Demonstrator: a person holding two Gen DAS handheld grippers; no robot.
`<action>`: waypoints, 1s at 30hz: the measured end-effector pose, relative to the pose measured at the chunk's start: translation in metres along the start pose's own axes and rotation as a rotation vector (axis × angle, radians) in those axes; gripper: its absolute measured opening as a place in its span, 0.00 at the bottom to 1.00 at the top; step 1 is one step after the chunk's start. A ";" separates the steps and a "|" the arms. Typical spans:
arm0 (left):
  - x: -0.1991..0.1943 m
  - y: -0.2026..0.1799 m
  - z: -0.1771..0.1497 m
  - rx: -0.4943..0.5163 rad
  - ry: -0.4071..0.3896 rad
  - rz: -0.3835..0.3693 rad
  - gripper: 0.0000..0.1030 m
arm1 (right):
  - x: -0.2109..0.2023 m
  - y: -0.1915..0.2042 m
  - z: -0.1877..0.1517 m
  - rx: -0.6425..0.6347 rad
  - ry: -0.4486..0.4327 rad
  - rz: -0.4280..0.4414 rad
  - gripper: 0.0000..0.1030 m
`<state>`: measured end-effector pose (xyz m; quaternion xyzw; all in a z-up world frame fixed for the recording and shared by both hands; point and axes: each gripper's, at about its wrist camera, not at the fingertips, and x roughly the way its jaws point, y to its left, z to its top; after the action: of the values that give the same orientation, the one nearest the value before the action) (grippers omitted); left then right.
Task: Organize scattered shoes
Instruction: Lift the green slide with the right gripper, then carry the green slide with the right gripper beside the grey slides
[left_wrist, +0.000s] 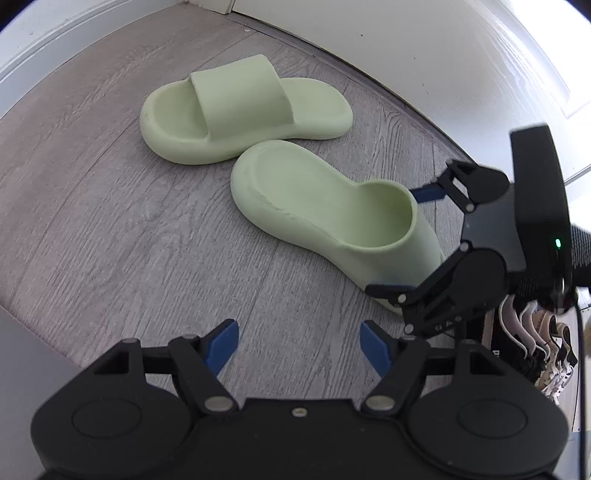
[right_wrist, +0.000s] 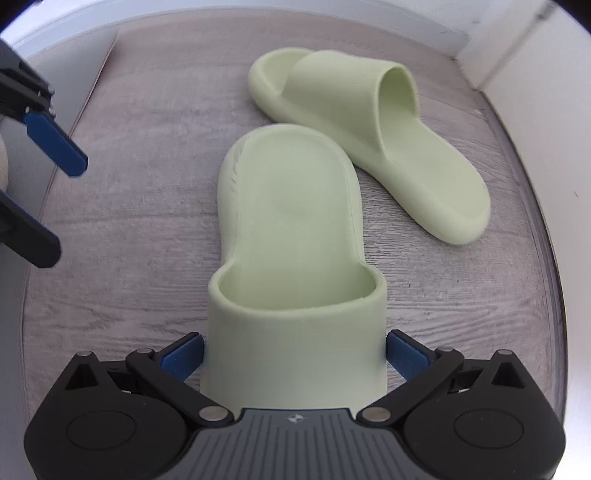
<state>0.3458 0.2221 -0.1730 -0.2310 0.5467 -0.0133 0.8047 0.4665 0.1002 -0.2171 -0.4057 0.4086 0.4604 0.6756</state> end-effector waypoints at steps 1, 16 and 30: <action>0.000 0.000 0.000 -0.002 0.000 0.000 0.71 | -0.003 0.002 -0.003 0.036 -0.013 -0.010 0.99; -0.002 -0.007 -0.001 0.038 -0.017 0.034 0.71 | -0.084 -0.017 -0.054 0.517 -0.260 -0.215 0.96; 0.002 -0.007 0.001 0.031 -0.009 0.038 0.71 | -0.088 -0.085 -0.113 0.796 -0.207 -0.366 0.91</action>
<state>0.3491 0.2156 -0.1718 -0.2081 0.5469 -0.0052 0.8109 0.5057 -0.0507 -0.1594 -0.1315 0.4055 0.1783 0.8868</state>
